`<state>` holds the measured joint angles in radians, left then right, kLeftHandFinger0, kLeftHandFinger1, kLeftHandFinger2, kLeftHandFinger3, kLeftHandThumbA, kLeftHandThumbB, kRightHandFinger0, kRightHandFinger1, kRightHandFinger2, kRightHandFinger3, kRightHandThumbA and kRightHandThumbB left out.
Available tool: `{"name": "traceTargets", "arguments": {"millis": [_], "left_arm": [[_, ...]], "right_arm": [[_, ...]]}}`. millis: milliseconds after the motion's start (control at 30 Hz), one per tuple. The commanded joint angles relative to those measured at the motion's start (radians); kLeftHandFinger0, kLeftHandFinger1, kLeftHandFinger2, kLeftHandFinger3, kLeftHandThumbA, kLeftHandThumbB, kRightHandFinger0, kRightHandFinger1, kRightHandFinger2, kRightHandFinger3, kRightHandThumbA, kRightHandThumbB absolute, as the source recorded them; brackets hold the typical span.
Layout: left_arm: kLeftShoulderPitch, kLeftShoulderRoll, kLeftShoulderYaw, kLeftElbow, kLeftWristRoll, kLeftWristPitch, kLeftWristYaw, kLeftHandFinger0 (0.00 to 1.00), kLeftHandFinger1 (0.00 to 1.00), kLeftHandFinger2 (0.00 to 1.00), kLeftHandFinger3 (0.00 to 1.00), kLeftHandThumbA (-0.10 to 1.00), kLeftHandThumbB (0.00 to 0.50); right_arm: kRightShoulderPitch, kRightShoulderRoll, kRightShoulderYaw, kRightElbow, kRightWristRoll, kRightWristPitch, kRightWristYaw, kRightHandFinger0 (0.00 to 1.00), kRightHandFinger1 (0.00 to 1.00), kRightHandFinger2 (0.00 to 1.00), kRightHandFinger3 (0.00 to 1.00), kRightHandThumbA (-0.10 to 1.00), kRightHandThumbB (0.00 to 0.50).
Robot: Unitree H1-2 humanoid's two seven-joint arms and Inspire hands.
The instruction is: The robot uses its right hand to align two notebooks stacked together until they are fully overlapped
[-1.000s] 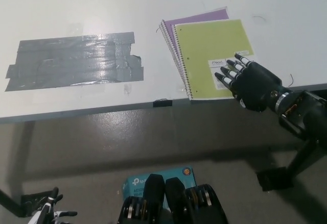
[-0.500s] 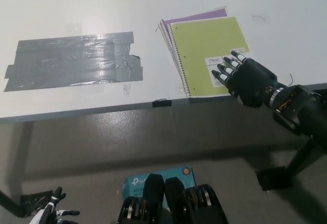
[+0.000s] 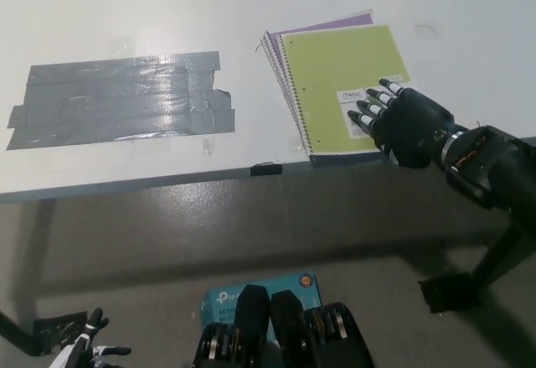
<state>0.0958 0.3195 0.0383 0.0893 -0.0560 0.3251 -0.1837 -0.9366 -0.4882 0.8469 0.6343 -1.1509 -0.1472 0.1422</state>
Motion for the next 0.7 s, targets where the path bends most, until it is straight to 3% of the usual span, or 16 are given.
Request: {"name": "traceTargets", "arguments": {"millis": [0, 200, 333, 667], "left_arm": [[0.007, 0.029, -0.005, -0.038, 0.012, -0.018, -0.018, 0.45, 0.52, 0.65, 1.0, 1.0, 0.5], [0.006, 0.032, -0.011, -0.043, 0.012, -0.02, -0.024, 0.41, 0.5, 0.62, 1.0, 1.0, 0.5], [0.008, 0.035, -0.018, -0.048, 0.017, -0.022, -0.025, 0.45, 0.53, 0.62, 1.0, 1.0, 0.5], [0.004, 0.043, -0.026, -0.037, 0.015, -0.036, -0.035, 0.42, 0.51, 0.63, 1.0, 1.0, 0.5]], "right_arm": [[-0.061, -0.027, 0.0, 0.03, -0.035, -0.036, -0.002, 1.0, 1.0, 1.0, 1.0, 1.0, 0.433], [-0.073, -0.047, 0.022, 0.032, -0.07, -0.069, -0.044, 1.0, 1.0, 1.0, 1.0, 1.0, 0.423], [-0.08, -0.051, 0.046, 0.048, -0.108, -0.078, -0.081, 1.0, 1.0, 1.0, 1.0, 1.0, 0.398], [-0.089, -0.03, 0.053, 0.059, -0.126, -0.084, -0.119, 1.0, 1.0, 1.0, 1.0, 1.0, 0.395]]}}
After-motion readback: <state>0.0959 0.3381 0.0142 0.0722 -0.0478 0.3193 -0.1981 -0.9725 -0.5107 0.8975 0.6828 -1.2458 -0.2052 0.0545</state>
